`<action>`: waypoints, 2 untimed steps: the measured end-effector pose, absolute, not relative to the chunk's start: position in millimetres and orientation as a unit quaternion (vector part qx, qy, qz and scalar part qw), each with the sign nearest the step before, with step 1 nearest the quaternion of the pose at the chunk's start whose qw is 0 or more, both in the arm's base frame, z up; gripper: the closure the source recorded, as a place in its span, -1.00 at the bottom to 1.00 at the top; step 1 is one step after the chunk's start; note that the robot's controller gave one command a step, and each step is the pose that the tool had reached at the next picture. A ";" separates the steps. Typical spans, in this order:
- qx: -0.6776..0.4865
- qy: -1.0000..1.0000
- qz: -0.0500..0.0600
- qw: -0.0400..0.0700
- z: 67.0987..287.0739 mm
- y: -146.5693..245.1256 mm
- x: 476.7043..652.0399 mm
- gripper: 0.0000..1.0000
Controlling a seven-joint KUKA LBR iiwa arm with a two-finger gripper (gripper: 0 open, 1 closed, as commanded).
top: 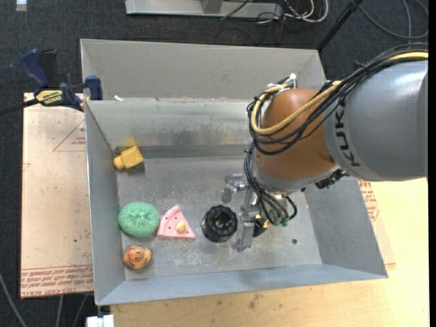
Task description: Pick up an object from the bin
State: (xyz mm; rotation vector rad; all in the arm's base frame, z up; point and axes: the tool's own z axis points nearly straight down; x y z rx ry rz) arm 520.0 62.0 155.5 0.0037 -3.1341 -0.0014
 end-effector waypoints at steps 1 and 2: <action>0.000 -1.000 -0.001 0.000 159.9 61.7 521.7 -1.00; 0.056 -0.998 0.000 -0.002 131.8 62.4 511.7 -1.00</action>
Offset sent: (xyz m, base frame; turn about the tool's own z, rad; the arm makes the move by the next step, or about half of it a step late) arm -0.0138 -0.0002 -0.0360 -0.1534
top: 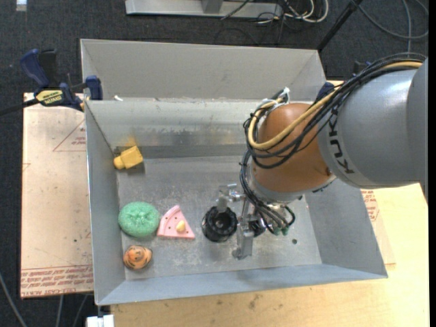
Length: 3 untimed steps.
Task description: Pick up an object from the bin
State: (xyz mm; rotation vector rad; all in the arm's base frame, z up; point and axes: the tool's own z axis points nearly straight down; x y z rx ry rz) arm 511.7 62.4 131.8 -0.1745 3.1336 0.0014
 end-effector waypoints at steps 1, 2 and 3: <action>-0.085 0.996 0.000 0.000 121.3 64.1 515.3 -1.00; -0.185 0.983 0.001 0.001 133.7 64.7 526.0 -1.00; -0.231 0.973 0.000 0.003 87.3 65.5 524.2 -1.00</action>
Offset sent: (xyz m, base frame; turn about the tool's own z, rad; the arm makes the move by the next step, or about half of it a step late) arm 0.0157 0.0016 0.0044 -0.2674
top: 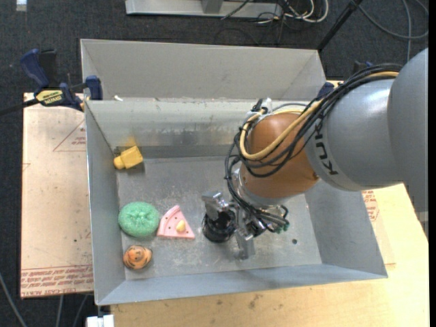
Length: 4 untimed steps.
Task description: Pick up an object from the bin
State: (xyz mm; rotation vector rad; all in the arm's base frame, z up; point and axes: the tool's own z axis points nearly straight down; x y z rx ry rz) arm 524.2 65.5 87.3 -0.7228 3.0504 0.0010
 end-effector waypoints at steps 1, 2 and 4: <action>-0.214 0.977 0.001 0.008 74.1 62.3 520.5 1.00; -0.214 0.977 0.001 0.008 74.1 62.3 520.5 1.00; -0.214 0.977 0.002 0.001 97.2 61.9 516.7 1.00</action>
Offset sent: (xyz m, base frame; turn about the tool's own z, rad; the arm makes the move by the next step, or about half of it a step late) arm 0.0000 0.0000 0.0000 0.0000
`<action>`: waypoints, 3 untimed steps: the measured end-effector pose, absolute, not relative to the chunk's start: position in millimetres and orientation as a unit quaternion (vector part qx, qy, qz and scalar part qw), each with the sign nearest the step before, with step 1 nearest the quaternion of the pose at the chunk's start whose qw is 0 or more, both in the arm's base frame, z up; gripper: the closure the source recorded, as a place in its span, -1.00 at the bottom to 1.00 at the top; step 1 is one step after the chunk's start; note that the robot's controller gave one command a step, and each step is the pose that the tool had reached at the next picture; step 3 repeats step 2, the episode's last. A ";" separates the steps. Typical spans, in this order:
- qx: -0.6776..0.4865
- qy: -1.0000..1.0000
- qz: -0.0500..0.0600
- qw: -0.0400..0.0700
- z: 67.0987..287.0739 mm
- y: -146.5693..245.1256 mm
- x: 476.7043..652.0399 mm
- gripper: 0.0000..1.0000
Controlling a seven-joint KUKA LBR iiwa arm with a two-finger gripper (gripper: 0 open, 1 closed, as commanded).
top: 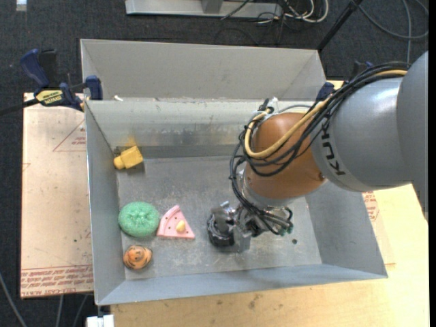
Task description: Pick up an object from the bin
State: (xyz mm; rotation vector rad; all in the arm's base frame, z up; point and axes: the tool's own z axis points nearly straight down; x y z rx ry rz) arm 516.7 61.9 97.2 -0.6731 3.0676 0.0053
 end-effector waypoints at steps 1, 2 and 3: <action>-0.214 0.977 0.001 0.002 115.9 61.4 517.4 1.00; -0.214 0.977 0.001 0.001 128.8 61.8 517.6 1.00; -0.214 0.977 0.001 0.001 128.8 61.8 517.6 1.00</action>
Offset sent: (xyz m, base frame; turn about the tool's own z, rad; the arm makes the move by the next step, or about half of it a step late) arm 0.0002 0.0000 0.0364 0.0000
